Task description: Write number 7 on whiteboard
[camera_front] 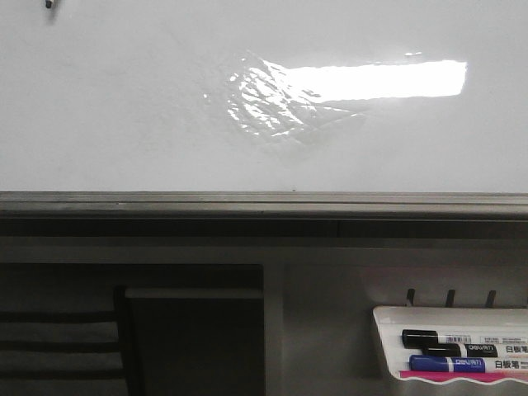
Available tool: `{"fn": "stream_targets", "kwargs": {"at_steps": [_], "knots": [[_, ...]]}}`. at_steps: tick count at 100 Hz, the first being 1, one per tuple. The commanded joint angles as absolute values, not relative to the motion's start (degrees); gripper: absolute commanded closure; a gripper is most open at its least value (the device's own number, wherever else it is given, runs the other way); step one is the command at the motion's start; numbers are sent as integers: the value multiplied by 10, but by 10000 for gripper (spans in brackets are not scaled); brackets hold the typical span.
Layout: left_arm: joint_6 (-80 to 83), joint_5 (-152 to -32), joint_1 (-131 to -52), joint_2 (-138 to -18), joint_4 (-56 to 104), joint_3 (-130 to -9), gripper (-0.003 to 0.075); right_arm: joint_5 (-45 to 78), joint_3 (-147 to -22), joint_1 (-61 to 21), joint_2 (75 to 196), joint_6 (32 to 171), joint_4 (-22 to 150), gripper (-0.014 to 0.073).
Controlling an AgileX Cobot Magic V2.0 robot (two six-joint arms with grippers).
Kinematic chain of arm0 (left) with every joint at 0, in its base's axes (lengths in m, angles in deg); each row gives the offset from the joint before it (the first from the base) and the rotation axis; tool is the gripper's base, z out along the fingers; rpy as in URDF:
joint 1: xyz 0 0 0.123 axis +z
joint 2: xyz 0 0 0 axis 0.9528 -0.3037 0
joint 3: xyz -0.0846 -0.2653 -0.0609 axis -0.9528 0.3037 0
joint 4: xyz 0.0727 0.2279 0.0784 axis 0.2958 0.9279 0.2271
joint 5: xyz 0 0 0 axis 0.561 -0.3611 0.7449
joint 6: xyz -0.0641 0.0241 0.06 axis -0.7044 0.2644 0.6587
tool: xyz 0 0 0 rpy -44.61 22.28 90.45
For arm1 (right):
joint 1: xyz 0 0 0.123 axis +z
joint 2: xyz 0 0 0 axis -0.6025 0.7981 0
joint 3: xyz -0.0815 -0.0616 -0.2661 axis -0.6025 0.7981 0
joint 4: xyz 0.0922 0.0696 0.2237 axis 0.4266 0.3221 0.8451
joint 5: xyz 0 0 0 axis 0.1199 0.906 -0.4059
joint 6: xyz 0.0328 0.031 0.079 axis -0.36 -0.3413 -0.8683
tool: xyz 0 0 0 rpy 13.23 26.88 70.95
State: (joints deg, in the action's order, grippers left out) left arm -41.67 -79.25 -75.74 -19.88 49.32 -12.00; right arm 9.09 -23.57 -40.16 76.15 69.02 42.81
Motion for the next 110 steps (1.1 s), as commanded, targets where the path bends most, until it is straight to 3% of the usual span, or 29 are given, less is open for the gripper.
{"fn": "stream_targets", "kwargs": {"at_steps": [1, 110], "knots": [[-416, -746, -756, -185, 489, -100, 741, 50, -219, -404, 751, 692, 430, 665], [-416, -706, -756, -185, 490, -123, 741, 29, -228, -404, 751, 692, 426, 665]]}}
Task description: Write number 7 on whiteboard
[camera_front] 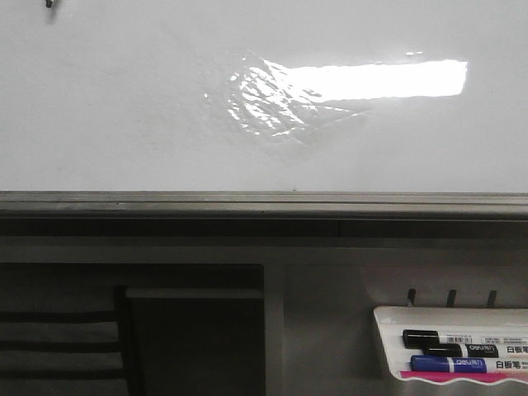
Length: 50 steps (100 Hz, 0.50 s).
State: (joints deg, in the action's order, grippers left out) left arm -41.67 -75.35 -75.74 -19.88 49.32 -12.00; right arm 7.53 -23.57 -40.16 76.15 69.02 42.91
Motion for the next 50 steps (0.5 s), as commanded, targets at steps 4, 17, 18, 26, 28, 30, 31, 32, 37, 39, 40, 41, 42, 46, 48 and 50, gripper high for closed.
{"fn": "stream_targets", "kwargs": {"at_steps": [4, 17, 18, 26, 28, 30, 31, 32, 37, 39, 40, 41, 42, 46, 48, 50], "knots": [[-416, -713, -756, -185, 490, -138, 741, 34, -237, -404, 751, 692, 426, 665], [-417, -756, -756, -196, 477, -206, 741, 54, -276, -404, 751, 692, 426, 665], [-417, -762, -756, -199, 477, -210, 741, 55, -281, -404, 751, 692, 426, 665], [-417, -801, -756, -216, 478, -260, 741, 70, -310, -404, 758, 692, 426, 665], [-417, -813, -756, -223, 478, -272, 741, 74, -318, -404, 762, 692, 426, 665], [-417, -825, -756, -230, 478, -280, 741, 77, -326, -404, 766, 692, 426, 665], [-417, -833, -756, -235, 478, -291, 741, 83, -332, -404, 769, 692, 426, 665], [-417, -836, -756, -238, 478, -291, 741, 86, -335, -404, 771, 692, 426, 665], [-417, -860, -756, -258, 478, -320, 741, 102, -357, -404, 788, 692, 426, 665], [-417, -867, -756, -267, 478, -327, 741, 110, -367, -404, 797, 692, 426, 665], [-417, -869, -756, -271, 478, -330, 741, 116, -370, -404, 800, 692, 426, 665], [-417, -872, -756, -274, 478, -337, 741, 119, -374, -404, 803, 692, 426, 665], [-417, -878, -756, -281, 478, -340, 741, 126, -380, -404, 809, 692, 426, 665], [-417, -892, -756, -302, 478, -360, 741, 141, -401, -404, 831, 692, 426, 665], [-417, -896, -756, -309, 478, -369, 741, 151, -408, -404, 838, 693, 425, 665], [-417, -903, -756, -320, 478, -378, 741, 161, -418, -404, 850, 697, 424, 665]]}}
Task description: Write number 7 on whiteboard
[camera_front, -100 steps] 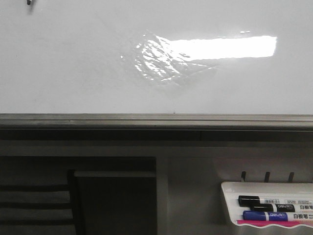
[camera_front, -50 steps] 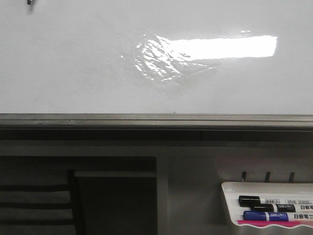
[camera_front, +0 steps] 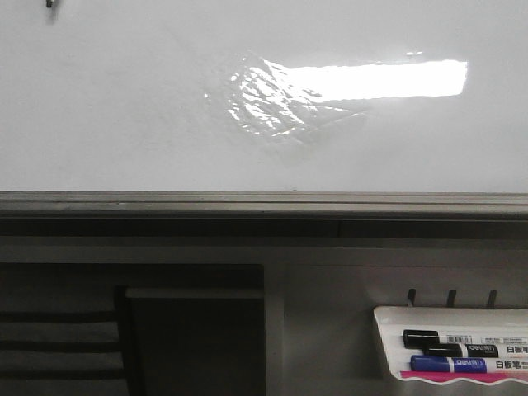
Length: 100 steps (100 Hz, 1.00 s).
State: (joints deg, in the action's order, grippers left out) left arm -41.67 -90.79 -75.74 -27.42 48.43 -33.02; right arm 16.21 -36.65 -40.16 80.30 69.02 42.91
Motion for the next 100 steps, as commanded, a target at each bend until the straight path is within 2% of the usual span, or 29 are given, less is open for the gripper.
{"fn": "stream_targets", "kwargs": {"at_steps": [1, 22, 45, 100], "knots": [[-417, -909, -756, -323, 478, -381, 741, 164, -425, -404, 858, 698, 424, 665], [-416, -983, -756, -426, 480, -462, 741, 244, -530, -403, 982, 733, 424, 665], [-416, -983, -756, -480, 491, -486, 741, 260, -598, -403, 1075, 733, 423, 665], [-416, -979, -756, -481, 492, -484, 741, 243, -599, -403, 1099, 733, 423, 664]]}}
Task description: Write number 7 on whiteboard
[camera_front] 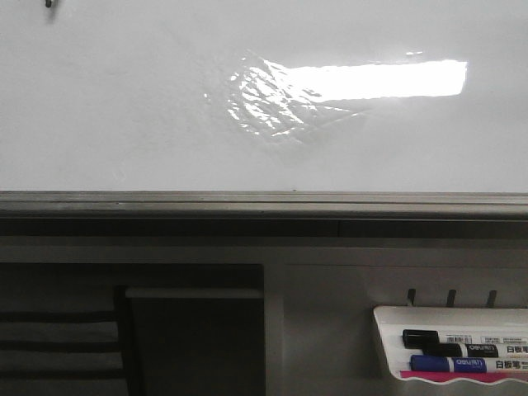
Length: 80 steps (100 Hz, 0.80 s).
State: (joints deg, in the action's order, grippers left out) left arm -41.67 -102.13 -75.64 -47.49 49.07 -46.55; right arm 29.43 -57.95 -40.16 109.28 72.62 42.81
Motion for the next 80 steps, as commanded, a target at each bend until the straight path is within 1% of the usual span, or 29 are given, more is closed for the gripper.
{"fn": "stream_targets", "kwargs": {"at_steps": [1, 7, 11, 16, 17, 21, 22, 29, 32, 33, 36, 37, 41, 46, 48, 80], "knots": [[-416, -979, -756, -481, 492, -484, 741, 243, -599, -403, 1099, 733, 423, 664], [-416, -979, -756, -481, 492, -483, 740, 242, -599, -403, 1099, 733, 422, 661], [-416, -979, -756, -481, 492, -483, 740, 242, -599, -403, 1099, 733, 421, 635], [-416, -979, -756, -481, 492, -483, 731, 242, -599, -403, 1099, 733, 410, 572], [-416, -979, -756, -481, 492, -482, 727, 242, -599, -403, 1099, 733, 409, 548], [-416, -977, -756, -481, 499, -482, 688, 242, -599, -403, 1099, 733, 394, 480], [-416, -977, -756, -481, 499, -482, 679, 242, -599, -403, 1099, 733, 392, 449], [-416, -977, -756, -481, 517, -482, 549, 240, -599, -403, 1099, 733, 376, 300], [-416, -977, -756, -481, 523, -482, 464, 239, -599, -403, 1099, 733, 374, 240], [-416, -977, -756, -481, 527, -482, 429, 239, -599, -403, 1099, 733, 374, 230], [-416, -977, -756, -481, 529, -482, 377, 239, -599, -403, 1099, 733, 374, 195], [-416, -976, -756, -481, 529, -482, 344, 239, -599, -403, 1099, 733, 374, 183], [-416, -975, -756, -481, 529, -482, 262, 239, -599, -403, 1099, 733, 374, 162], [-416, -975, -756, -481, 529, -482, 204, 239, -599, -403, 1099, 733, 374, 160], [-416, -975, -756, -481, 529, -482, 192, 239, -599, -403, 1099, 733, 374, 162], [-416, -975, -756, -481, 528, -482, 189, 240, -599, -403, 1099, 733, 374, 166]]}}
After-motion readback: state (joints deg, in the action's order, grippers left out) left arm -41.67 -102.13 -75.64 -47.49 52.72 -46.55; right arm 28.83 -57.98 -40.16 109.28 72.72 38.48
